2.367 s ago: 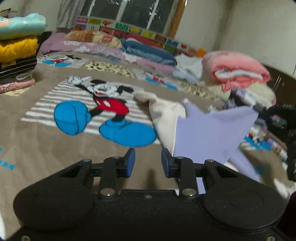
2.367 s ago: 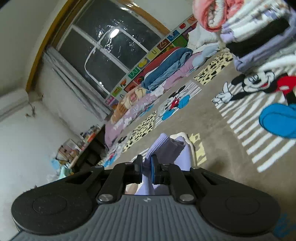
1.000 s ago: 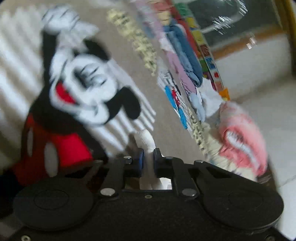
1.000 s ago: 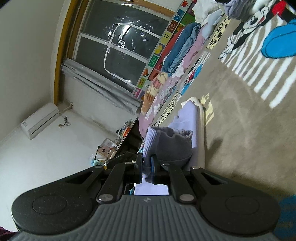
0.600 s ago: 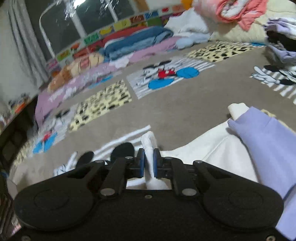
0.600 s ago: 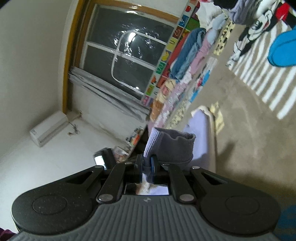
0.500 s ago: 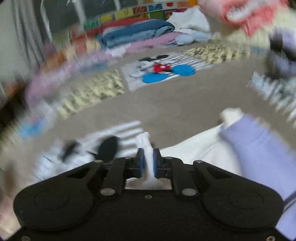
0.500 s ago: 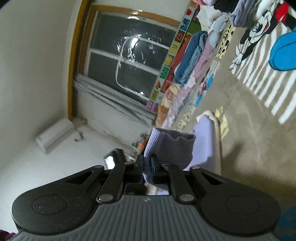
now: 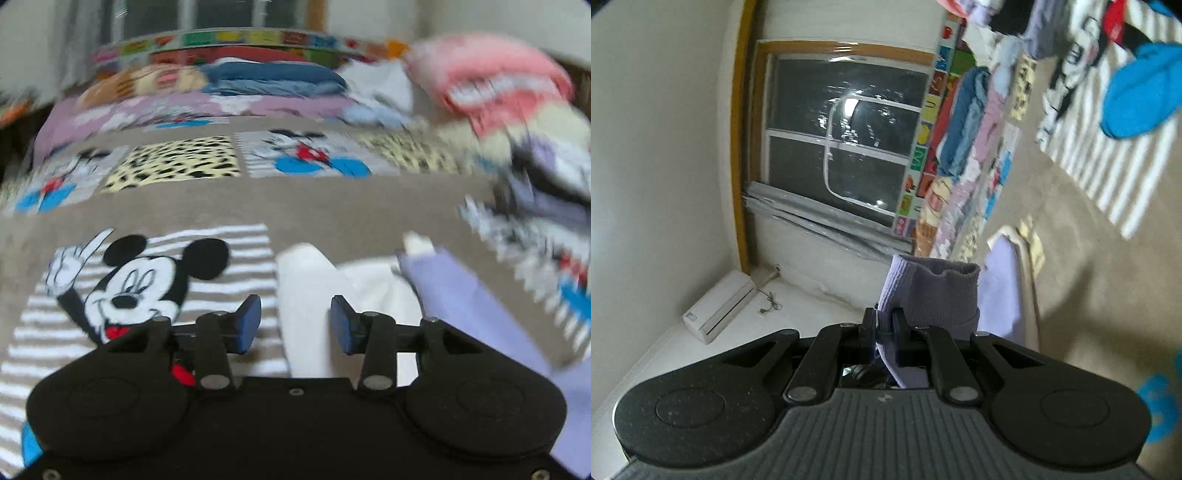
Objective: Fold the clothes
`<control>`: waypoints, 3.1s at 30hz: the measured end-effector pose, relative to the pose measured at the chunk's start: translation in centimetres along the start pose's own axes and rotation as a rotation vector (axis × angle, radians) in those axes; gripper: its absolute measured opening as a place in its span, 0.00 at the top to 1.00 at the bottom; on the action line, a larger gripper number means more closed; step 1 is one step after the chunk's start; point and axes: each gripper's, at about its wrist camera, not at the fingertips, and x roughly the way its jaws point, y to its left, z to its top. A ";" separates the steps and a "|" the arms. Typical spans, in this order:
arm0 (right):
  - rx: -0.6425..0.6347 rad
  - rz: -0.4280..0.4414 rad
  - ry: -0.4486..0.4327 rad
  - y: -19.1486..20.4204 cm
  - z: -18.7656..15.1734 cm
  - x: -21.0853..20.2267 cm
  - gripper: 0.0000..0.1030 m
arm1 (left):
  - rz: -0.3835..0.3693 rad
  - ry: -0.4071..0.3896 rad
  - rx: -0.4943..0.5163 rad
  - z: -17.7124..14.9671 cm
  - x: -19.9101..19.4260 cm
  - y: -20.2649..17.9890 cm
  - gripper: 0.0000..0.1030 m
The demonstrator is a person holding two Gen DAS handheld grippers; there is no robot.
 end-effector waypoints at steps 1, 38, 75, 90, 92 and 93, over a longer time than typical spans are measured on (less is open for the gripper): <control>0.007 -0.013 0.002 -0.1 -0.2 -0.2 0.90 | 0.004 0.007 0.043 -0.3 0.1 -0.5 0.61; 0.007 -0.169 -0.002 -2.7 0.0 0.1 0.90 | -0.147 -0.062 -0.416 -4.0 -9.3 4.4 0.66; -0.068 -0.368 0.004 -2.9 -0.6 0.0 0.90 | -0.219 -0.038 0.017 -15.4 -18.6 -5.9 0.56; -0.227 -0.439 0.021 3.6 0.4 3.5 0.90 | -0.352 0.023 0.120 -18.1 -16.9 -6.3 0.26; -0.256 -0.443 0.032 4.6 0.5 4.8 0.90 | -0.411 0.044 0.130 -18.0 -17.5 -6.1 0.26; -0.270 -0.448 0.037 5.1 0.5 5.4 0.90 | -0.450 0.053 0.131 -17.9 -17.9 -5.8 0.26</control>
